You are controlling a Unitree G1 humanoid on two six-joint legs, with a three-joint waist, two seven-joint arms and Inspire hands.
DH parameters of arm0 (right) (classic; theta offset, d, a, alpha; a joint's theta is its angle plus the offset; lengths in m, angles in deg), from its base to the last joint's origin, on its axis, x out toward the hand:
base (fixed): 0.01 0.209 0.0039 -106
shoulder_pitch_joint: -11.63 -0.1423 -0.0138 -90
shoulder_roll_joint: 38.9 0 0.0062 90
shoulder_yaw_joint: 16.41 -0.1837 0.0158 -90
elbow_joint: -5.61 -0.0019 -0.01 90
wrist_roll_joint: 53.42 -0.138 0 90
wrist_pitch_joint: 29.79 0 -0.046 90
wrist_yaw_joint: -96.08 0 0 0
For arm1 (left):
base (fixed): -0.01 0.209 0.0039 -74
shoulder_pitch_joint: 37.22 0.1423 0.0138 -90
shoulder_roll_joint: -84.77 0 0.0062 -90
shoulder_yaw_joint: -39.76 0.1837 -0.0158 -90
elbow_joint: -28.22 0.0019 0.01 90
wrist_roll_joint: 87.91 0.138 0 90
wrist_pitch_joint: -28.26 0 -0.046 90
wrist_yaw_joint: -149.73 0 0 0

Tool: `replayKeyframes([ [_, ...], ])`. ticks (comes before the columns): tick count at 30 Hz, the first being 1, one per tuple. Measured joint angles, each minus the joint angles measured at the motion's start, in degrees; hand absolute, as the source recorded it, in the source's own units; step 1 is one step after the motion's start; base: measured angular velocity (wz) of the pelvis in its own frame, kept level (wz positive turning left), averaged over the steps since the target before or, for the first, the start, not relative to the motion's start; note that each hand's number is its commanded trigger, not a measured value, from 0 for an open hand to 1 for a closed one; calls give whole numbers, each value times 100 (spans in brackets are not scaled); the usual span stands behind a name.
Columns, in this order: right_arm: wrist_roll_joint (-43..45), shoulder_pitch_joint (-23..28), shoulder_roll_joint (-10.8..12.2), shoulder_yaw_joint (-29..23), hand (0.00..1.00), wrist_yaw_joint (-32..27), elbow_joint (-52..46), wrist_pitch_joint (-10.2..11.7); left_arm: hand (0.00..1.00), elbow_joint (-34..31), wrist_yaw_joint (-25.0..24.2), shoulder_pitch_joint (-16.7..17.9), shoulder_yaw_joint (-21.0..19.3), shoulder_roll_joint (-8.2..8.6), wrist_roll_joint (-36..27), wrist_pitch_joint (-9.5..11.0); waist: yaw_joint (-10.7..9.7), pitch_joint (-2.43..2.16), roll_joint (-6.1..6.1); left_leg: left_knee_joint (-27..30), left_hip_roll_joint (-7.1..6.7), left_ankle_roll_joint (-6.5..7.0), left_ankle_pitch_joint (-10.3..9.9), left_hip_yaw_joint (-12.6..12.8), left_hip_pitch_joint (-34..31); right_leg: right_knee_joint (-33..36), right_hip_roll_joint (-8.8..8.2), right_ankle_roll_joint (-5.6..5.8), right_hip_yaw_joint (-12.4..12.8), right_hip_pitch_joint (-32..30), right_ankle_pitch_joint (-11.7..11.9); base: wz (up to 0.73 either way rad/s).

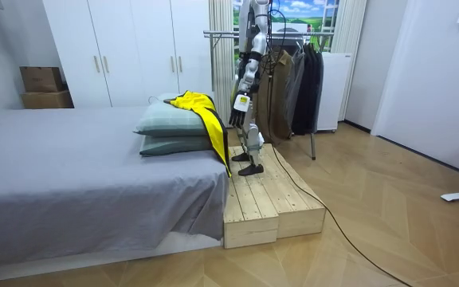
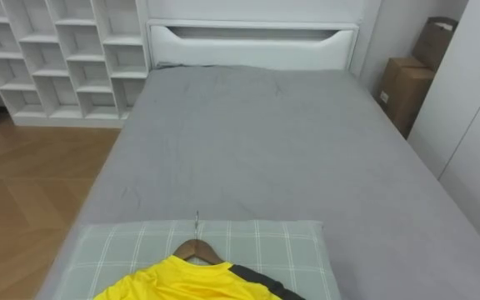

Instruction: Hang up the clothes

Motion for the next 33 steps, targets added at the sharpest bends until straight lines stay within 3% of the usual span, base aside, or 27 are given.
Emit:
replayKeyframes([
  [10,-703,21,2,-196,0,-264,67,95,0,97,289,118,-542,139,-166,3,10,15,4,-13,10,-24,-18,-1,115,-89,9,-10,-39,150,-14,0],
  [17,-975,17,-10,-321,0,-575,39,168,0,94,838,376,-919,112,-200,-3,26,-12,50,-21,17,-30,-21,-7,144,-113,14,-13,-80,184,-15,0],
  [22,-971,38,-21,-381,0,-728,56,288,0,36,1496,677,-1380,82,-184,-20,45,-22,61,-31,18,-43,-34,-85,167,-179,12,-14,-171,272,-16,8],
  [26,-991,44,-42,-381,0,-840,64,294,0,-378,2216,651,-1594,36,-182,-7,113,-19,71,2,6,-45,-32,-242,138,-188,-3,-15,-311,294,-16,20],
  [33,-968,122,-173,-382,0,-914,69,617,0,-922,3430,623,-1764,2,330,383,171,-15,148,-17,1,-48,-31,-239,236,-256,3,-19,-315,411,-19,0],
])
